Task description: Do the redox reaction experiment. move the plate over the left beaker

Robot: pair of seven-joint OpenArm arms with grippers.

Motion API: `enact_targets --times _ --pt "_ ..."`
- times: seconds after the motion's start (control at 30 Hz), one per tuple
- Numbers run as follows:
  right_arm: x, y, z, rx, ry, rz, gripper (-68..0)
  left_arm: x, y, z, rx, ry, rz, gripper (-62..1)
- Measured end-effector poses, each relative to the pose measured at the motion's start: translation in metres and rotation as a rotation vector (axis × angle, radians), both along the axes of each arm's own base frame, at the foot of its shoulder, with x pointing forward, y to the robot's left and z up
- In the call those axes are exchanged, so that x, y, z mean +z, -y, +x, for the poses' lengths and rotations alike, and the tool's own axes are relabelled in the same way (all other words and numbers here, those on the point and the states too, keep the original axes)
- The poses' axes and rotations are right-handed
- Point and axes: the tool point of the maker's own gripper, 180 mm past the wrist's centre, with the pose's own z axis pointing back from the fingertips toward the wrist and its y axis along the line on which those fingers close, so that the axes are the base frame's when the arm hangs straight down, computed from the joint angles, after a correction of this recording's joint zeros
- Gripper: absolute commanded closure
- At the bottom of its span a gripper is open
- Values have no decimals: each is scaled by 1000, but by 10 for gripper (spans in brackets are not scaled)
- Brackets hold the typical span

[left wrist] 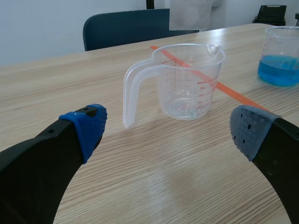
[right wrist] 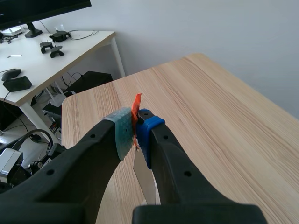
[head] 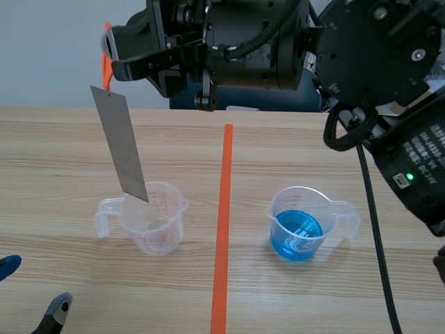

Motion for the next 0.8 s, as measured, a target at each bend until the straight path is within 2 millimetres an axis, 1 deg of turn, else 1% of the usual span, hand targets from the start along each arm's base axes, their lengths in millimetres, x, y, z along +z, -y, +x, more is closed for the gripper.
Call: enact_targets --times 0.8 --pt "0 0 0 0 0 0 -2 3 0 0 -1 16 -9 -555"
